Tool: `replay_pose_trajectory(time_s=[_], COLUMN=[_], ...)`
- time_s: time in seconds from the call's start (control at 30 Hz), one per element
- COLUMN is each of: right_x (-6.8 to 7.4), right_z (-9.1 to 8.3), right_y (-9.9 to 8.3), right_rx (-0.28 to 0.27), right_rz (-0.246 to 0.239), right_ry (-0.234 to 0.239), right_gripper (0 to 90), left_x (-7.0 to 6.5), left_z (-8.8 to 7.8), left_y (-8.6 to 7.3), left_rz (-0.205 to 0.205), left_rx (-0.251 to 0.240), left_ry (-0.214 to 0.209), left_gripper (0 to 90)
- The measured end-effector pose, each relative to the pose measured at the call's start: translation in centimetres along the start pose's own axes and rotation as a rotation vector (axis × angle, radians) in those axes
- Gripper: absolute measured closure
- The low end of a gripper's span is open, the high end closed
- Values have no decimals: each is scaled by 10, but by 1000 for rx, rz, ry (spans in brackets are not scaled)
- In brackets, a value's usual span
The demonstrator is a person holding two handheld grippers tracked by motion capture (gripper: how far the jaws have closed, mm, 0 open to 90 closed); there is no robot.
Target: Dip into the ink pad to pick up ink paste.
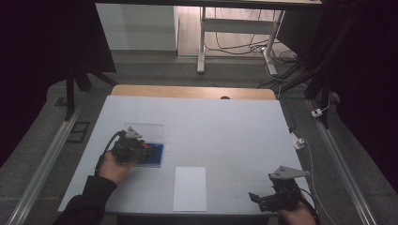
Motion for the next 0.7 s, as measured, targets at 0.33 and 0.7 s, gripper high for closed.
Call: replay_pose_trajectory(time_s=[0.33,0.7], right_x=[0,0], right_z=[0,0], right_y=[0,0], right_rx=[-1,0], right_rz=[0,0], right_ry=[1,2], right_gripper=[0,0], left_x=[-8,-23], left_z=[-11,-21], left_y=[3,7], left_rz=[6,34], left_rx=[-28,-62], left_ry=[-34,-82], left_gripper=[584,584])
Point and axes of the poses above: each handheld gripper's, and its own axes: z roughly forward along the jaws, y roughly out of its top, x roughly to its left, the point moved 4 cm from there along z, roughly forward along the jaws, and after that the axes turned 1 degree about -y, right-handed, at the moved point
